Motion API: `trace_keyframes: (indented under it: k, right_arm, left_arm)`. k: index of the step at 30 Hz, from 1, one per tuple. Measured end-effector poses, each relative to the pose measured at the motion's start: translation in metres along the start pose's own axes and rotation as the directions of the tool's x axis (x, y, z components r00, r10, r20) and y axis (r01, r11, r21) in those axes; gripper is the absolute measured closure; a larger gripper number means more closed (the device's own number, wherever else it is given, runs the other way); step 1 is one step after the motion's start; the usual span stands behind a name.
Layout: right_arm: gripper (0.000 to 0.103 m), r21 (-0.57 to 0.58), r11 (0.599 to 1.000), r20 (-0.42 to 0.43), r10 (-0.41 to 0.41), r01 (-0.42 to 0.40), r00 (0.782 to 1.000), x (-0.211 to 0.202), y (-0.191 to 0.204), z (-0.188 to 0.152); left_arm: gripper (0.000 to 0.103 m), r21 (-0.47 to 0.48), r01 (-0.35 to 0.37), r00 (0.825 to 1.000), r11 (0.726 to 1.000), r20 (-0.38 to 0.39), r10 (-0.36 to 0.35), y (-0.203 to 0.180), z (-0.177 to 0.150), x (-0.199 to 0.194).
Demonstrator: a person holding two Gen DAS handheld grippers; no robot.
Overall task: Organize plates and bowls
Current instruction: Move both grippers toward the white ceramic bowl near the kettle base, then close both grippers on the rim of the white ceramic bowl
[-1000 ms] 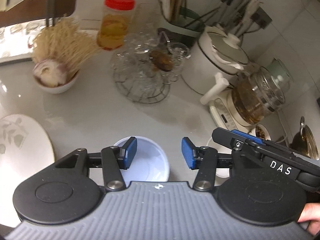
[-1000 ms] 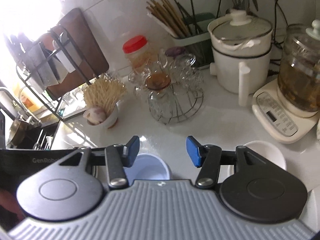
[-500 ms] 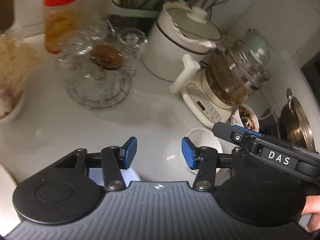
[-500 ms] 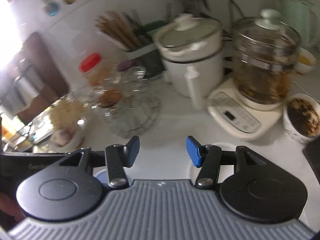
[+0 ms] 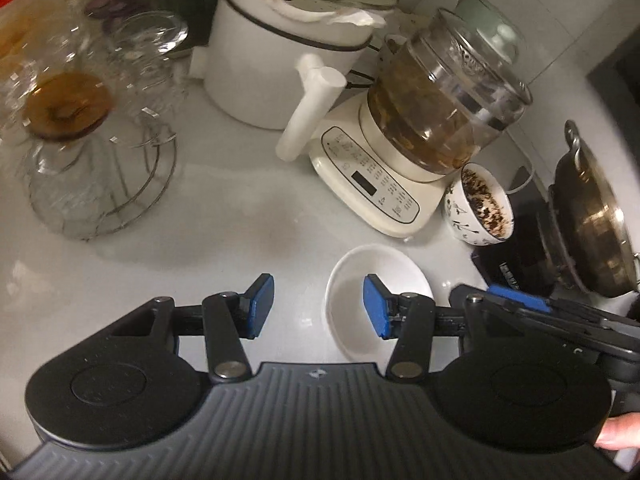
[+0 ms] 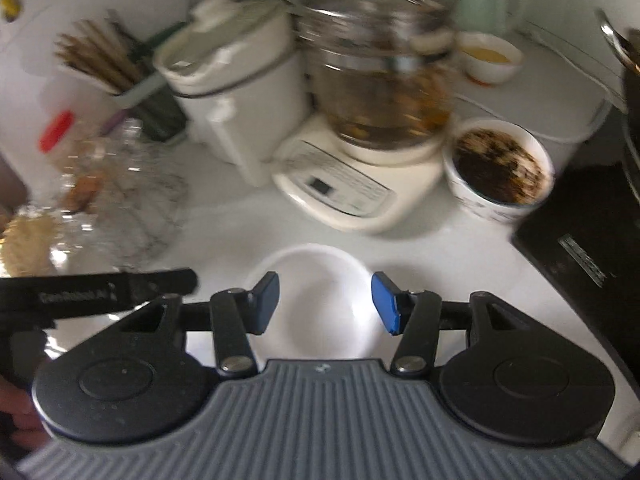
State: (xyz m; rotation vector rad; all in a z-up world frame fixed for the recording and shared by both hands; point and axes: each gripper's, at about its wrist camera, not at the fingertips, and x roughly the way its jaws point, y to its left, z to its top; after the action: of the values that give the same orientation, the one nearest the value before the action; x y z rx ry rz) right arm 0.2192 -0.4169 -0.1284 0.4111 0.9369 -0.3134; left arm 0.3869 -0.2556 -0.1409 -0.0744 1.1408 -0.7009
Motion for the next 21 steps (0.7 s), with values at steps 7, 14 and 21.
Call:
trace_keyframes:
  k: [7,14,21]
  right_arm:
    - [0.049,0.038,0.999,-0.070,0.034,-0.032,0.997,0.029,-0.031,0.002]
    - [0.056,0.065,0.993,-0.100,0.101,-0.095,0.990,0.052,-0.038,0.001]
    - [0.075,0.089,0.992,-0.096,0.094,-0.085,0.991,0.064,-0.039,-0.009]
  left_arm:
    - [0.048,-0.084,-0.004,1.000,0.996,-0.024,0.002,-0.004,-0.004,0.027]
    - [0.049,-0.090,-0.037,0.997,0.995,-0.078,0.030,-0.002,-0.007,0.050]
    - [0.055,-0.106,-0.027,0.996,0.994,-0.090,0.018,0.002,-0.002,0.064]
